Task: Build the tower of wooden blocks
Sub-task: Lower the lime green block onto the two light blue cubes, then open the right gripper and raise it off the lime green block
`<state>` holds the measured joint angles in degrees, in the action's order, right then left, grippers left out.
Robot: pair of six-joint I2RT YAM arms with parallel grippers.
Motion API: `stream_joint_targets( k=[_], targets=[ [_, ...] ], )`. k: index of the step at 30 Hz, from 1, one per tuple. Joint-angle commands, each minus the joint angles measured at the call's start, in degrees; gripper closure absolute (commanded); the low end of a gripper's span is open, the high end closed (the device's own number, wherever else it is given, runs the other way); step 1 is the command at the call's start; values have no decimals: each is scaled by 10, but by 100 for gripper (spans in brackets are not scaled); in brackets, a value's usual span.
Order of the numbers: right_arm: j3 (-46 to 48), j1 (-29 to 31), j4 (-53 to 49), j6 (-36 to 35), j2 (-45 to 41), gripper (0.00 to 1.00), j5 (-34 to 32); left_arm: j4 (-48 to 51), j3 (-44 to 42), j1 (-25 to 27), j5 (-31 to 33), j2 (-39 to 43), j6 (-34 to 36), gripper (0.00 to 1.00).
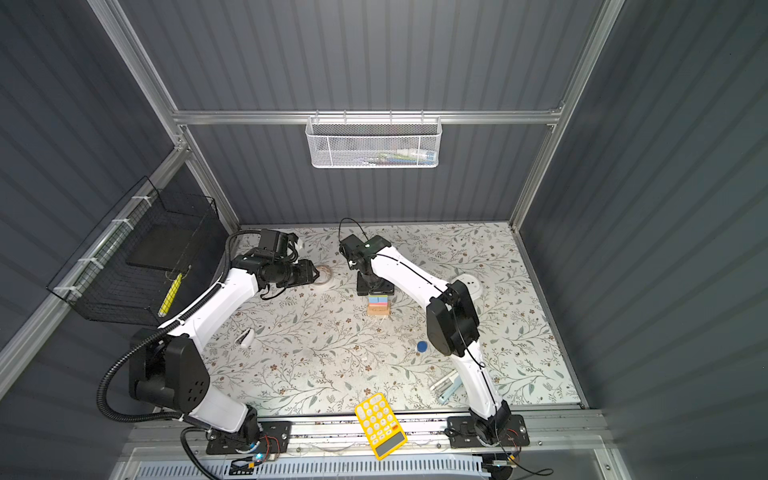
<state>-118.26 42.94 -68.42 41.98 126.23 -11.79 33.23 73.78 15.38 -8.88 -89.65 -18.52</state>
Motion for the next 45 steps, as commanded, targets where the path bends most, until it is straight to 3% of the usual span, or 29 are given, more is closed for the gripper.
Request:
stream_joint_targets(
  k=[1,30,45],
  targets=[
    [-2,1,-9,4,18,34,-2,2,14,-4,-11,-6,12,47],
    [-19,1,-22,7,20,25,-5,4,15,-6,-13,-10,13,47],
    [-17,1,-22,14,-23,16,-7,4,11,-6,-19,-1,11,47]
  ],
)
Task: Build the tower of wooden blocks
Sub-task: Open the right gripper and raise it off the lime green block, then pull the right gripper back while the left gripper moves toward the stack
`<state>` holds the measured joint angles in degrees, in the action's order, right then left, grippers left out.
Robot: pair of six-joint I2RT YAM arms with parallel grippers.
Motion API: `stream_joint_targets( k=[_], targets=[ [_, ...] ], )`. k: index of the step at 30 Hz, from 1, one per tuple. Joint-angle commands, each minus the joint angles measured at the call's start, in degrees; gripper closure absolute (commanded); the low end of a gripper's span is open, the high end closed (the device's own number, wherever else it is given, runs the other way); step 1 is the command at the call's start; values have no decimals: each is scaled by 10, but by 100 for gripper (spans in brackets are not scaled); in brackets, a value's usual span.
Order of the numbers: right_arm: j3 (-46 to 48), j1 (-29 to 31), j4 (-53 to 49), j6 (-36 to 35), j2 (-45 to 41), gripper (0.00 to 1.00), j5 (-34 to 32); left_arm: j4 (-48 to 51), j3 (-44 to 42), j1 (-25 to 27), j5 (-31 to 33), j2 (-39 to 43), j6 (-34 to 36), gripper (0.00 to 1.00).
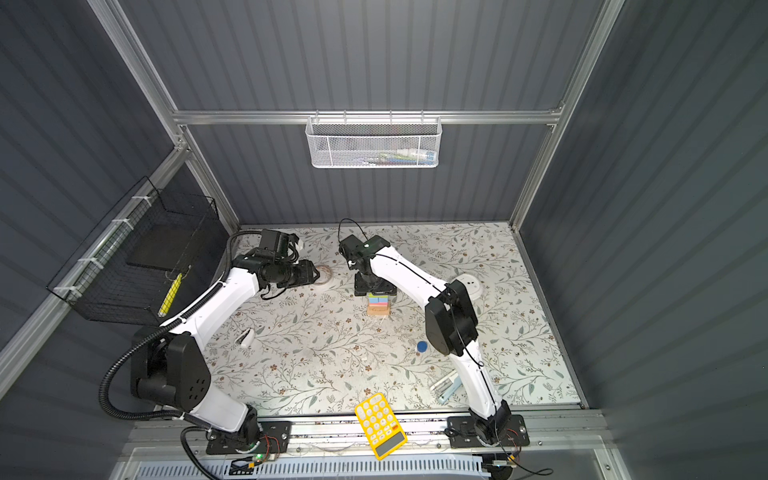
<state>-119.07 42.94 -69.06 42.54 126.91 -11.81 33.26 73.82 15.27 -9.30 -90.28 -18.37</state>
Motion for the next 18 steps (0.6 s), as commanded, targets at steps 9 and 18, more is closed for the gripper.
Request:
stream_joint_targets(
  k=[9,18],
  targets=[
    [44,3,19,15,-111,13,4,-8,-5,-5,-48,25,-6,47],
    [194,-3,94,30,-251,10,-14,-61,-76,0,-157,64,-48,47]
  ],
)
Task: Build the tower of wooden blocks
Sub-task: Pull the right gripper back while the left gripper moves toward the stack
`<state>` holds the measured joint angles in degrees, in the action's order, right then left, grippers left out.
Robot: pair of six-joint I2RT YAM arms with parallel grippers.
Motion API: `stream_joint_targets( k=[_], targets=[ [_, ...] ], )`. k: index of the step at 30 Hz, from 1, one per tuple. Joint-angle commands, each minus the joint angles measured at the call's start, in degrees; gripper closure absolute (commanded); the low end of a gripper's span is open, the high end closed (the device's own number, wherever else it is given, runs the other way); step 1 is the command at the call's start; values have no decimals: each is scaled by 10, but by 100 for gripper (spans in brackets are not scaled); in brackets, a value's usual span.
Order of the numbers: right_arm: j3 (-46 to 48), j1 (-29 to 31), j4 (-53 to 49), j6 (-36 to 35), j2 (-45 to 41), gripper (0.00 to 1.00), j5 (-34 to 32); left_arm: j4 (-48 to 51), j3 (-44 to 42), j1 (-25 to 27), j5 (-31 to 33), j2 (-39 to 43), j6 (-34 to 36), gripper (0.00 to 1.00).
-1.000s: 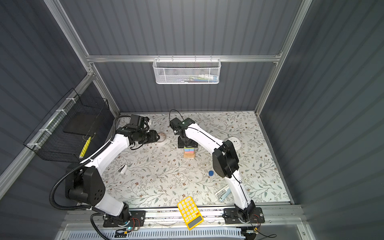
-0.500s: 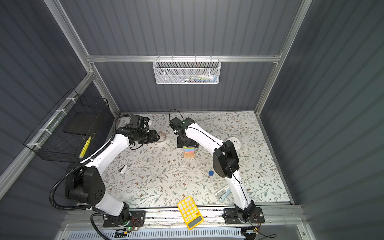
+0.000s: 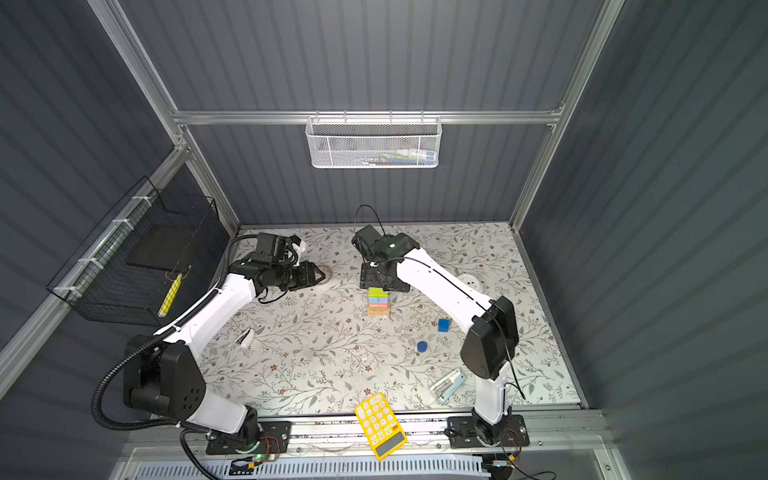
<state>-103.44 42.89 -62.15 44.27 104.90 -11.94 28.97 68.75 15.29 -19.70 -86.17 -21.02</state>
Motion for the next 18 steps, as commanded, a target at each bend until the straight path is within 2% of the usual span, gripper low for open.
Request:
stream_joint_targets(
  k=[1,6,11,18],
  targets=[
    [56,-4,34,15,-48,10,-14,-20,-34,3,-53,28,-23,47],
    [164,-17,92,23,-126,10,-12,-15,-68,32,-44,55,-30,47],
    [247,-35,137,24,-187,10,-8,-4,-88,93,-7,59,-29,44],
    [323,-64,182,8,-254,9,-5,-28,-151,110,-1,72,-63,42]
  ],
)
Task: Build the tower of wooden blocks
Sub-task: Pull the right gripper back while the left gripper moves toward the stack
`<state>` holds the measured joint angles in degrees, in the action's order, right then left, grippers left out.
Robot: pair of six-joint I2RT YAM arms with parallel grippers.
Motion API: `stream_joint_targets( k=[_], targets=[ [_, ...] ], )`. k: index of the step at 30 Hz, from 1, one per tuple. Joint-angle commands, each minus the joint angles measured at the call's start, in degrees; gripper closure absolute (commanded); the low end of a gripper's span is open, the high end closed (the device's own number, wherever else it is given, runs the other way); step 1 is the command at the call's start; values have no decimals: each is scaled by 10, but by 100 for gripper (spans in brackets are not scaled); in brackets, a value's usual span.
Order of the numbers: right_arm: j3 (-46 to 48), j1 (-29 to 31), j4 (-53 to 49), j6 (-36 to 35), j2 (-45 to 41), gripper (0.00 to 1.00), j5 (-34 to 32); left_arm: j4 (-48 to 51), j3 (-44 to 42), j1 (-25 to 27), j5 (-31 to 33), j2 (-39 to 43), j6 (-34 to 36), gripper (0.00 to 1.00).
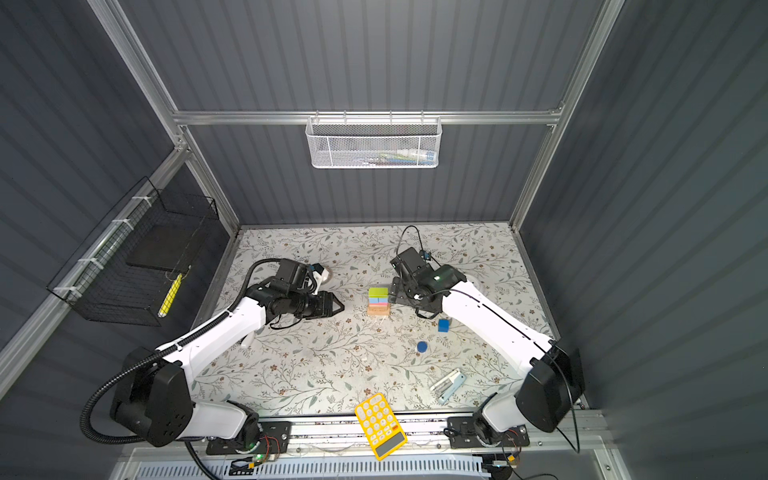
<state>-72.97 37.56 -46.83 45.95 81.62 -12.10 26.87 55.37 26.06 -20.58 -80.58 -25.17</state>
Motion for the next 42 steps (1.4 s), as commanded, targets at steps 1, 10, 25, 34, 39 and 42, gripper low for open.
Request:
stream_joint_targets(
  k=[1,10,25,34,39,42],
  targets=[
    [29,-15,35,-10,-30,8,-4,-12,-25,5,7,18,-27,42],
    [98,-55,72,-24,-85,1,3,-65,-49,36,10,-10,-63,33],
    [161,-106,96,-37,-131,1,23,-130,-6,89,48,-124,-131,25],
    [182,-121,110,-38,-138,1,35,-185,-17,90,73,-122,-186,23],
    [187,-126,114,-38,-138,1,41,-199,-13,90,64,-131,-196,22],
    [190,-129,114,-38,-139,1,41,-208,-15,90,56,-136,-202,22]
  ],
)
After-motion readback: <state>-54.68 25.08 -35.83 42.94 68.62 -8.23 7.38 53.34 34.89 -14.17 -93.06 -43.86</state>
